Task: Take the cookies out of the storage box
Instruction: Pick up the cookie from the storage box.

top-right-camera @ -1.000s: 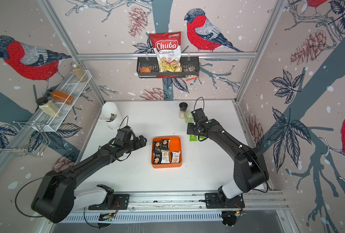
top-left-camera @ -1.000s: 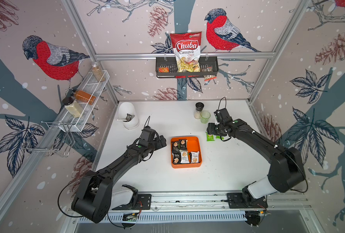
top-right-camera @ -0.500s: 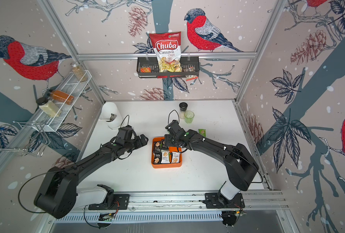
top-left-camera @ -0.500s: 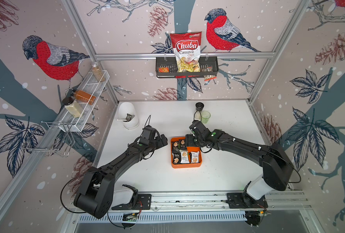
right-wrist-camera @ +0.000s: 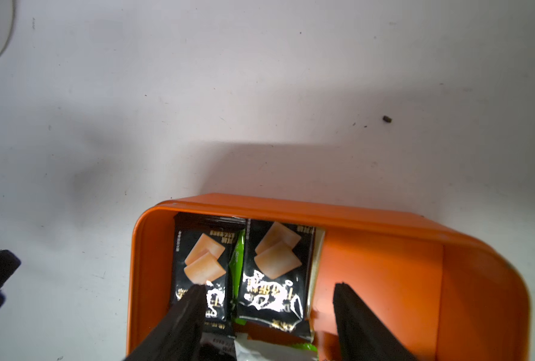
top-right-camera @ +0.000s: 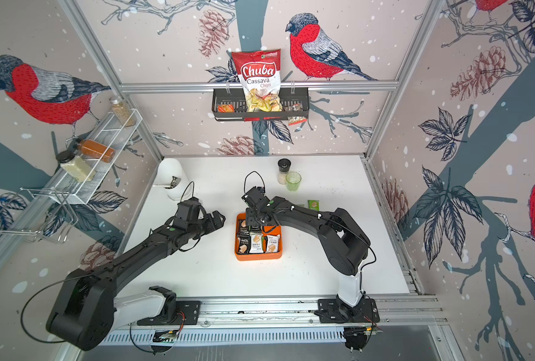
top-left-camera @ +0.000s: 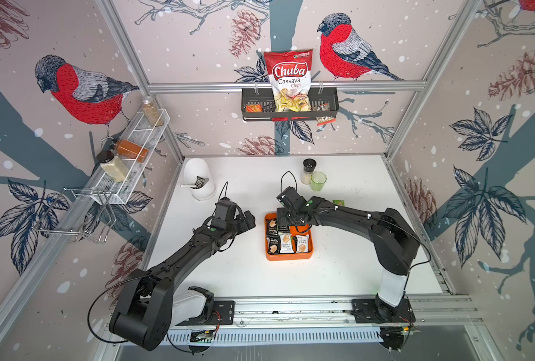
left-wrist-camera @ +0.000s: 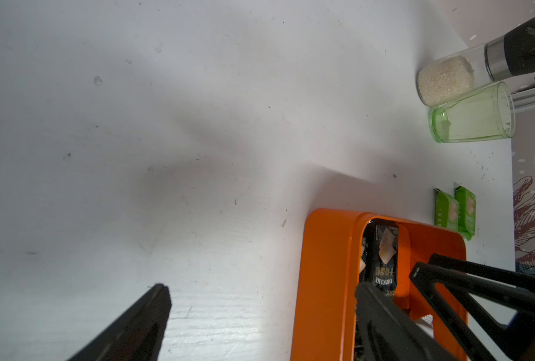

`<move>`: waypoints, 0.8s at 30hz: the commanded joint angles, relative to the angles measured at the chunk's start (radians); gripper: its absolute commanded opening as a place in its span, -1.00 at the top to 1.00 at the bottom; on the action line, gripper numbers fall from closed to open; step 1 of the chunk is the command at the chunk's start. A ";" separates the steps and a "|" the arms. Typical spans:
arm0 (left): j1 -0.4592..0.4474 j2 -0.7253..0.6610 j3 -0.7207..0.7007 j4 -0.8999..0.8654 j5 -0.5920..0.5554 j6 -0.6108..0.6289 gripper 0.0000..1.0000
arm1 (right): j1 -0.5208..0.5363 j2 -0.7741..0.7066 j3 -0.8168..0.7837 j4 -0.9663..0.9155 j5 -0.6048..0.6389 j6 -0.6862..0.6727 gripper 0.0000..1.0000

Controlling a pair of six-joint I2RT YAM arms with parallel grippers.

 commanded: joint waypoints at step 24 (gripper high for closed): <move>0.077 -0.083 -0.070 -0.009 0.025 0.057 -0.92 | 0.008 0.149 0.101 -0.112 0.048 0.009 -0.01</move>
